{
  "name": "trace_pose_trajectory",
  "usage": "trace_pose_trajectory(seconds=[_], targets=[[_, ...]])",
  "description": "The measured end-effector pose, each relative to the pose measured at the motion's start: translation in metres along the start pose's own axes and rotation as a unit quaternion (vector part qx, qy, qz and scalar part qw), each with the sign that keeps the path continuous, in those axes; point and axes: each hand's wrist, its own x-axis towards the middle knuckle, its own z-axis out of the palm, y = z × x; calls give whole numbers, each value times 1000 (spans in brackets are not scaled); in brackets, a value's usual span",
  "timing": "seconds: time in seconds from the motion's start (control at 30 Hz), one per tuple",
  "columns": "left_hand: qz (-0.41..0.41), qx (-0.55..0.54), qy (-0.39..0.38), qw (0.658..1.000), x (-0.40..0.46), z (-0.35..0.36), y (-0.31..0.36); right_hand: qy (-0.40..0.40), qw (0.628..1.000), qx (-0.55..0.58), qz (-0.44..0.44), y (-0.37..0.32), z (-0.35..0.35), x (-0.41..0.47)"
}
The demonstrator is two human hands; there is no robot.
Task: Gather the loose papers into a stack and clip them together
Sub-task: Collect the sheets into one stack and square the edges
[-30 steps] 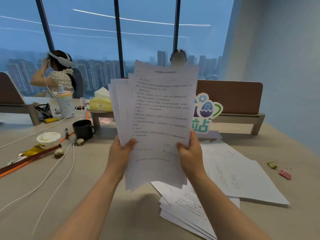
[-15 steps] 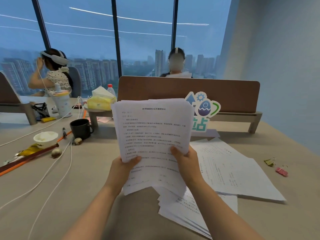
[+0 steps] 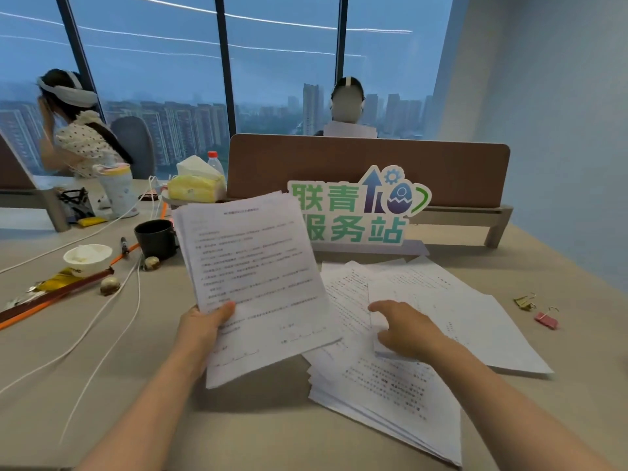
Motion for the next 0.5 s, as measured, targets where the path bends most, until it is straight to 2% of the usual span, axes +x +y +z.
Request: trace_pose_trajectory(seconds=[0.1,0.2,0.5], targets=[[-11,5,12,1000,3,-6,-9,-64,989,-132,-11,9,2,-5],[-24,5,18,1000,5,-8,-14,-86,972,-217,-10,15,8,-4],[-47,6,23,999,5,-11,-22,2,954,-298,-17,17,27,10]])
